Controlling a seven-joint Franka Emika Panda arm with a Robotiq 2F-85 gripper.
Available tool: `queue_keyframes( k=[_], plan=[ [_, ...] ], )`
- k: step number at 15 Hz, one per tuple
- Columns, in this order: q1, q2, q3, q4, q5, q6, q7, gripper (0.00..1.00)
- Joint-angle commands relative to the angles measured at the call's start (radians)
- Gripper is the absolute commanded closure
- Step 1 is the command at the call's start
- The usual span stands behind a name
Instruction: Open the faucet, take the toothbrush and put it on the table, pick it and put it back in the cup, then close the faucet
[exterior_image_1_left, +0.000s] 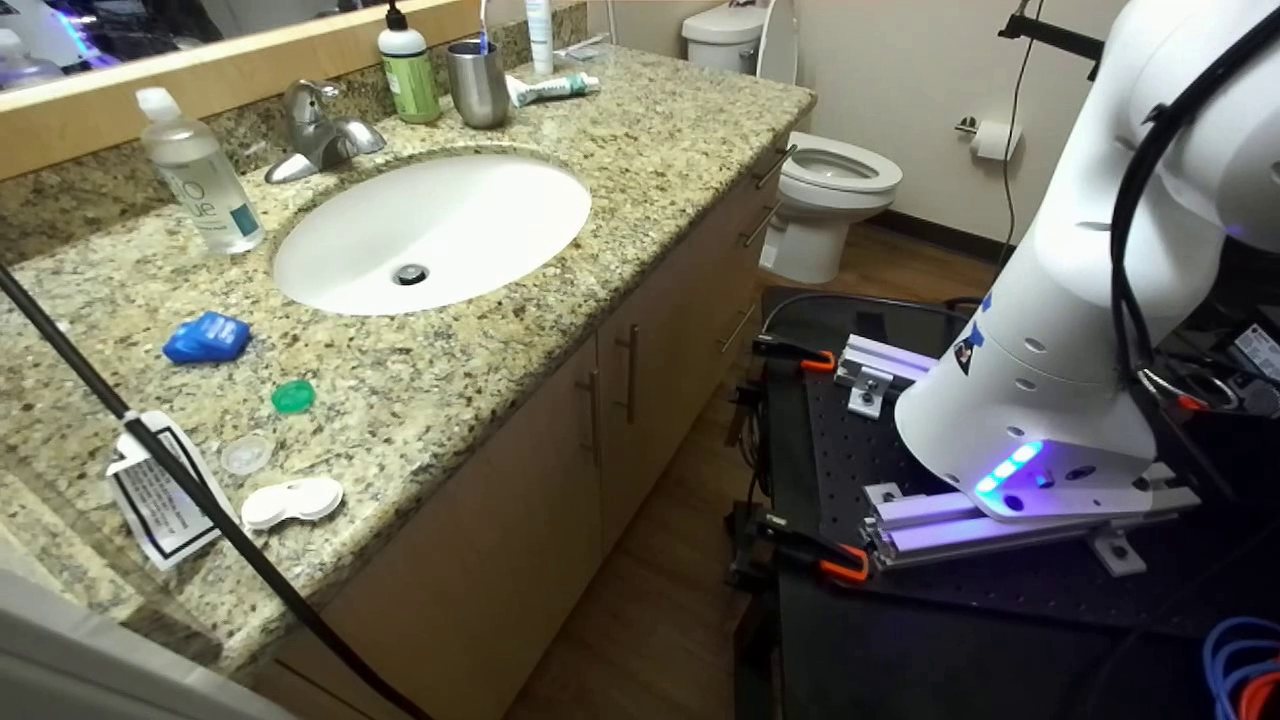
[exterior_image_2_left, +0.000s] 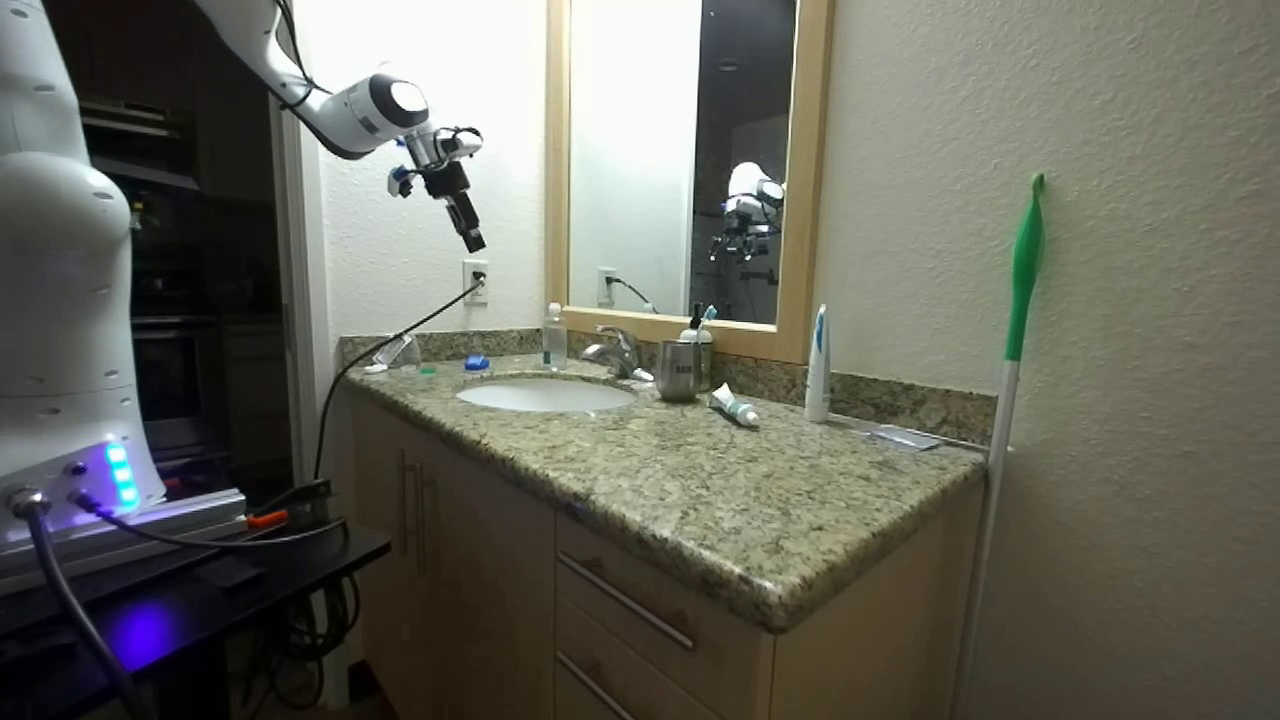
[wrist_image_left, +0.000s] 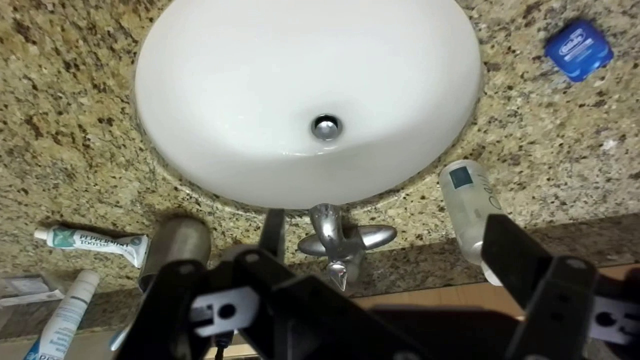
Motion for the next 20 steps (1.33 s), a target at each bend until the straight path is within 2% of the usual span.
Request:
queue_keyframes(
  k=[1,2,3,4,5,6,7,9,11,12,14,16,17,20],
  plan=[
    [0.037,-0.015,-0.031,-0.01,-0.036,0.008,-0.003,0.0],
    [0.016,0.039,-0.018,0.014,-0.123,0.044,0.07,0.0],
    [-0.008,0.094,-0.019,0.026,-0.218,0.182,0.181,0.0],
    [-0.019,0.166,-0.035,0.075,-0.291,0.247,0.233,0.0],
    [-0.07,0.203,-0.013,0.089,-0.393,0.333,0.307,0.0],
    [-0.108,0.248,-0.007,0.131,-0.486,0.393,0.383,0.0],
    [-0.117,0.303,-0.029,0.189,-0.578,0.433,0.468,0.0],
    [-0.086,0.409,-0.11,0.325,-0.762,0.44,0.643,0.0],
    [-0.056,0.513,-0.174,0.451,-0.915,0.385,0.826,0.0],
    [-0.093,0.403,-0.126,0.313,-0.819,0.42,0.712,0.0],
    [-0.094,0.447,-0.139,0.352,-0.837,0.425,0.738,0.0],
    [-0.09,0.414,-0.135,0.326,-0.837,0.417,0.73,0.0],
    [-0.105,0.404,-0.111,0.293,-0.75,0.403,0.622,0.0],
    [-0.13,0.475,-0.083,0.312,-0.612,0.373,0.372,0.0]
  ],
)
